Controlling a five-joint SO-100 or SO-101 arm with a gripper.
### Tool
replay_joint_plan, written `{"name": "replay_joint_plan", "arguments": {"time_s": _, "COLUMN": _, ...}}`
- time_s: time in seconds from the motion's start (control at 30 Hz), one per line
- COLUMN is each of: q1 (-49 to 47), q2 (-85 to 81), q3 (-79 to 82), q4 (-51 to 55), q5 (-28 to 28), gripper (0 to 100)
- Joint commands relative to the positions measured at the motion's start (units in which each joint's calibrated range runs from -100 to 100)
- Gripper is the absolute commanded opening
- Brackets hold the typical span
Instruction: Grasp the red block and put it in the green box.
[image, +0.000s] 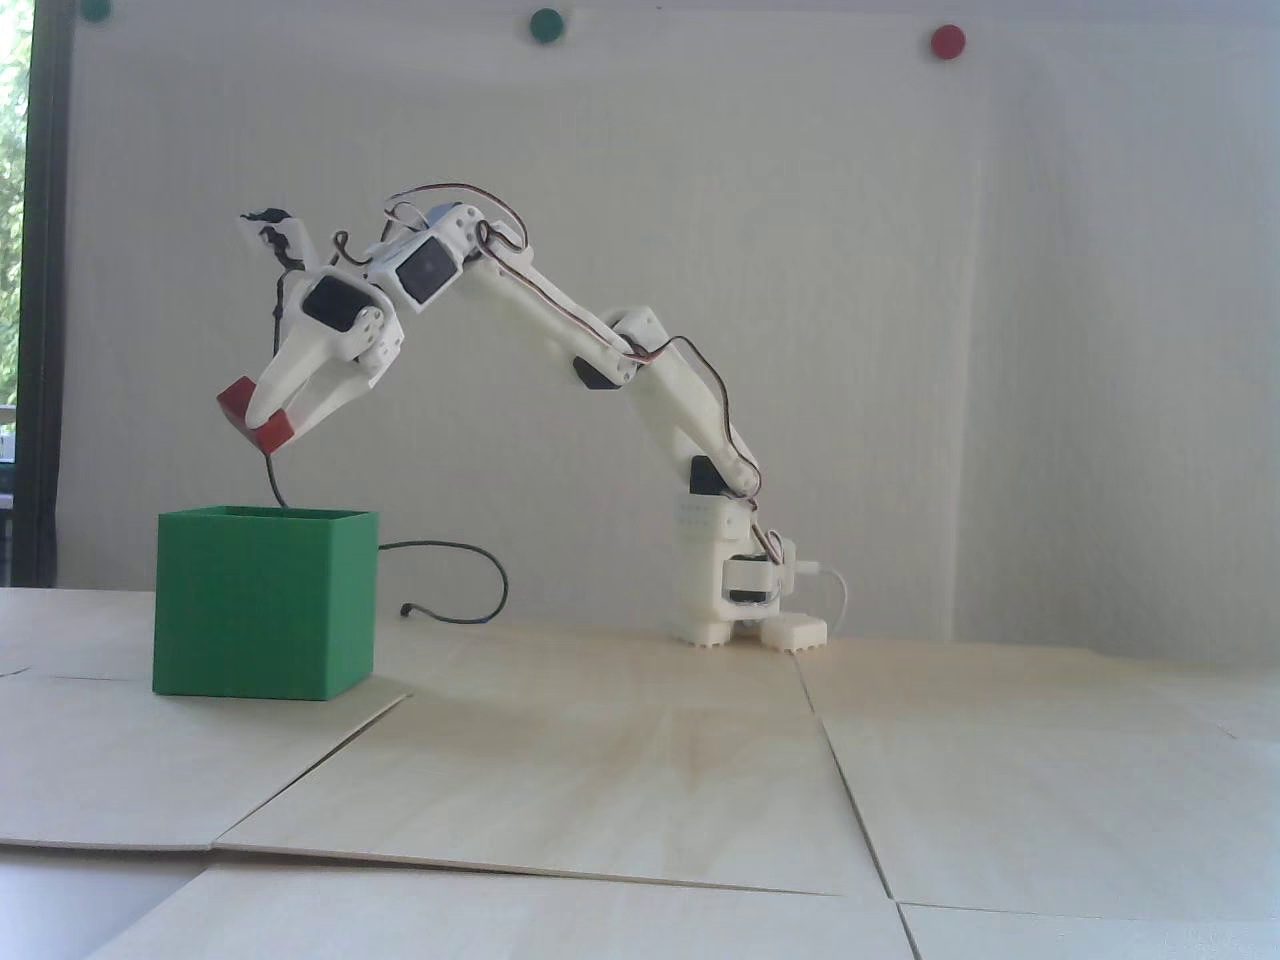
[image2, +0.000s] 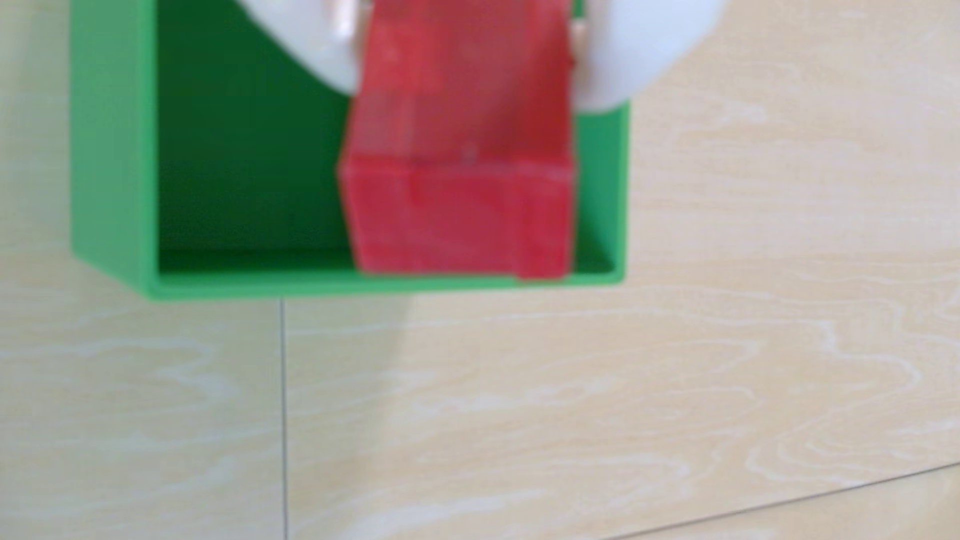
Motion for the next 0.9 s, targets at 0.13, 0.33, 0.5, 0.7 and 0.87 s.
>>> {"name": "replay_joint_plan", "arguments": {"time_s": 0.13, "q1": -1.47, "q2": -2.52, "q3": -0.97, "q4": 4.59, "q5": 2.11, "gripper": 2}}
{"name": "replay_joint_plan", "arguments": {"time_s": 0.33, "q1": -1.55, "q2": -2.52, "q3": -0.97, "q4": 4.76, "q5": 2.27, "gripper": 2}}
{"name": "replay_joint_plan", "arguments": {"time_s": 0.5, "q1": -2.03, "q2": -2.52, "q3": -1.06, "q4": 4.68, "q5": 3.36, "gripper": 3}}
{"name": "replay_joint_plan", "arguments": {"time_s": 0.7, "q1": -2.03, "q2": -2.52, "q3": -1.06, "q4": 4.68, "q5": 3.36, "gripper": 21}}
{"name": "replay_joint_plan", "arguments": {"time_s": 0.87, "q1": -2.03, "q2": -2.52, "q3": -1.06, "q4": 4.68, "q5": 3.36, "gripper": 17}}
